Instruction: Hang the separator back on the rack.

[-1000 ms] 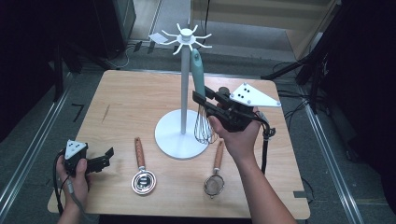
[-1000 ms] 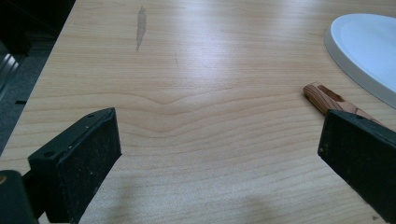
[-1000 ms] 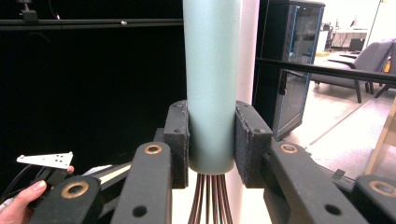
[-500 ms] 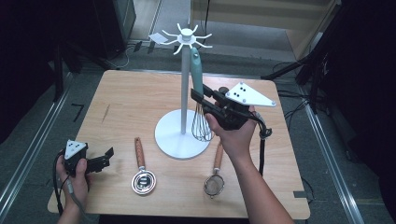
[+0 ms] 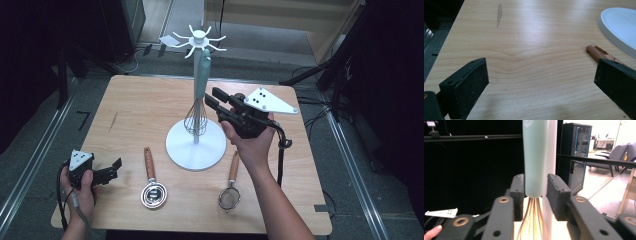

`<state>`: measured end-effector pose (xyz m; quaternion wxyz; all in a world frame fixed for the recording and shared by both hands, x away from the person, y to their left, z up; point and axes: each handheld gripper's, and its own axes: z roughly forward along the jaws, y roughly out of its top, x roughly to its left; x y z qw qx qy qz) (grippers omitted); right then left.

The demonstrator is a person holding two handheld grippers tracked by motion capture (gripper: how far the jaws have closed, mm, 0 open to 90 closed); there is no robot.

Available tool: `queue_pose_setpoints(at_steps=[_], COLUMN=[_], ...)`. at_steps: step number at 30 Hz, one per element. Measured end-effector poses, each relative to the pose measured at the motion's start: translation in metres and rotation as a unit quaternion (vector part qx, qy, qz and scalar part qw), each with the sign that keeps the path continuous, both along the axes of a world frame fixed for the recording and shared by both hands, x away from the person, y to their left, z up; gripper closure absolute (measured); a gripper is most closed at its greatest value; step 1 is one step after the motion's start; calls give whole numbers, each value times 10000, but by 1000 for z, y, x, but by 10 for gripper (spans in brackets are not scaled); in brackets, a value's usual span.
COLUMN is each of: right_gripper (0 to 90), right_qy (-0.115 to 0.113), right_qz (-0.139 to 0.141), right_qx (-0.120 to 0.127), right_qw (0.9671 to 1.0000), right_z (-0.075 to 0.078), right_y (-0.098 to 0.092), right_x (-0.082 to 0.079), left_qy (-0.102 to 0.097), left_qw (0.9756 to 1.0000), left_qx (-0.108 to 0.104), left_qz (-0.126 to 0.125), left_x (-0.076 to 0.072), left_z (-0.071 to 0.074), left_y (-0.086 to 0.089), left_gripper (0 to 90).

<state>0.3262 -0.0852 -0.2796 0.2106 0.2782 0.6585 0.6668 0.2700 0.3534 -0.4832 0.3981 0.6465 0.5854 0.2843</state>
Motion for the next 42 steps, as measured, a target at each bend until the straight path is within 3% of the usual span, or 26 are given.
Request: queue_pose_setpoints(at_steps=[6,15,28,34,42], right_gripper=[900,900,900,900,900], right_qy=[-117,-307,-334,-434,-601], right_qz=[-142,-339,-657,-805,-590], right_qx=[-25,-49,257,257,205], right_qw=[9998,9989,9970,9955,9962], right_z=[9,29,57,67,69], right_y=[-4,-4,-12,-15,-13], right_x=[2,8,27,30,24], left_qy=[8,14,-3,9,7], left_qw=[10000,10000,10000,10000,10000], left_qx=[6,8,-8,4,23], left_qz=[3,7,-6,-2,-11], left_x=[0,0,0,0,0], left_z=[0,0,0,0,0], left_y=[0,0,0,0,0], left_gripper=[0,0,0,0,0])
